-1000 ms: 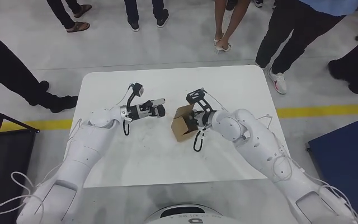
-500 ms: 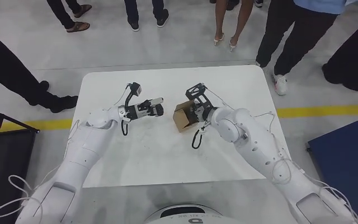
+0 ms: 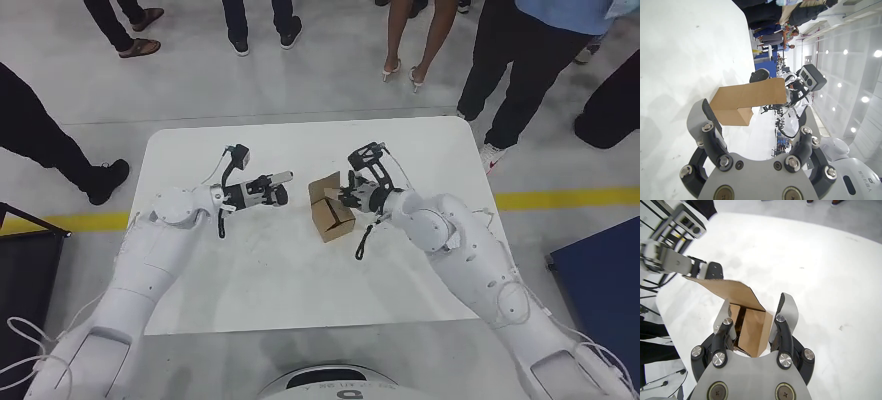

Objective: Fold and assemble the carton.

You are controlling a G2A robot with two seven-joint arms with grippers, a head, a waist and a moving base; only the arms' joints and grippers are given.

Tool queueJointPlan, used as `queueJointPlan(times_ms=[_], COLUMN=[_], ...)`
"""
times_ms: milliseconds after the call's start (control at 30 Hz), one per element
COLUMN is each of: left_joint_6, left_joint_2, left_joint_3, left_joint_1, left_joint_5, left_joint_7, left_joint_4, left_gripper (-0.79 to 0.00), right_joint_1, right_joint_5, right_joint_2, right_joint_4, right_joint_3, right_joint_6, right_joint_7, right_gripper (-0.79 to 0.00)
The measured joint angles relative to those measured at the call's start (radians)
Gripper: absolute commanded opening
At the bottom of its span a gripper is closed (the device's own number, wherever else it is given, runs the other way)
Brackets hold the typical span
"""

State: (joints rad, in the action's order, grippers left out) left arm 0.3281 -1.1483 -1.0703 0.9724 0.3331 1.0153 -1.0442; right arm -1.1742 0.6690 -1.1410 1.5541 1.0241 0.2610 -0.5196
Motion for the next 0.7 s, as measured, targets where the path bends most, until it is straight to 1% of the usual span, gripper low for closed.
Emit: queueJointPlan(times_ms=[67,100,133,200,267,400,467,600,700], left_joint_6=[-0.042,-0.068,-0.098,-0.169,-0.239,-0.319,-0.322,-0.300,-0.283], left_joint_2=[0.002,0.002,0.001,-0.005,-0.015,-0.042,-0.056,-0.079,-0.088], left_joint_3=[0.000,0.004,0.012,0.039,0.079,0.155,0.187,0.229,0.241], left_joint_1=[-0.009,-0.017,-0.025,-0.053,-0.090,-0.154,-0.179,-0.214,-0.226], left_joint_5=[-0.028,-0.045,-0.065,-0.115,-0.167,-0.202,-0.199,-0.190,-0.184], left_joint_7=[-0.012,-0.020,-0.028,-0.040,-0.041,-0.039,-0.033,-0.022,-0.017], left_joint_4=[-0.022,-0.030,-0.039,-0.051,-0.050,-0.005,0.028,0.076,0.100], left_gripper=[0.000,0.000,0.000,0.000,0.000,0.000,0.000,0.000,0.000], right_joint_1=[-0.035,-0.047,-0.056,-0.073,-0.083,-0.075,-0.066,-0.043,-0.032], right_joint_5=[-0.011,-0.009,0.003,0.069,0.158,0.333,0.383,0.399,0.397], right_joint_2=[0.013,0.017,0.022,0.028,0.032,0.032,0.026,0.016,0.011], right_joint_4=[-0.042,-0.064,-0.086,-0.125,-0.151,-0.195,-0.217,-0.252,-0.271], right_joint_3=[0.047,0.064,0.080,0.105,0.106,0.072,0.045,0.011,0.004], right_joint_6=[0.160,0.222,0.276,0.344,0.365,0.315,0.285,0.301,0.302], right_joint_7=[0.086,0.122,0.156,0.227,0.268,0.257,0.264,0.294,0.335], right_gripper=[0.000,0.000,0.000,0.000,0.000,0.000,0.000,0.000,0.000])
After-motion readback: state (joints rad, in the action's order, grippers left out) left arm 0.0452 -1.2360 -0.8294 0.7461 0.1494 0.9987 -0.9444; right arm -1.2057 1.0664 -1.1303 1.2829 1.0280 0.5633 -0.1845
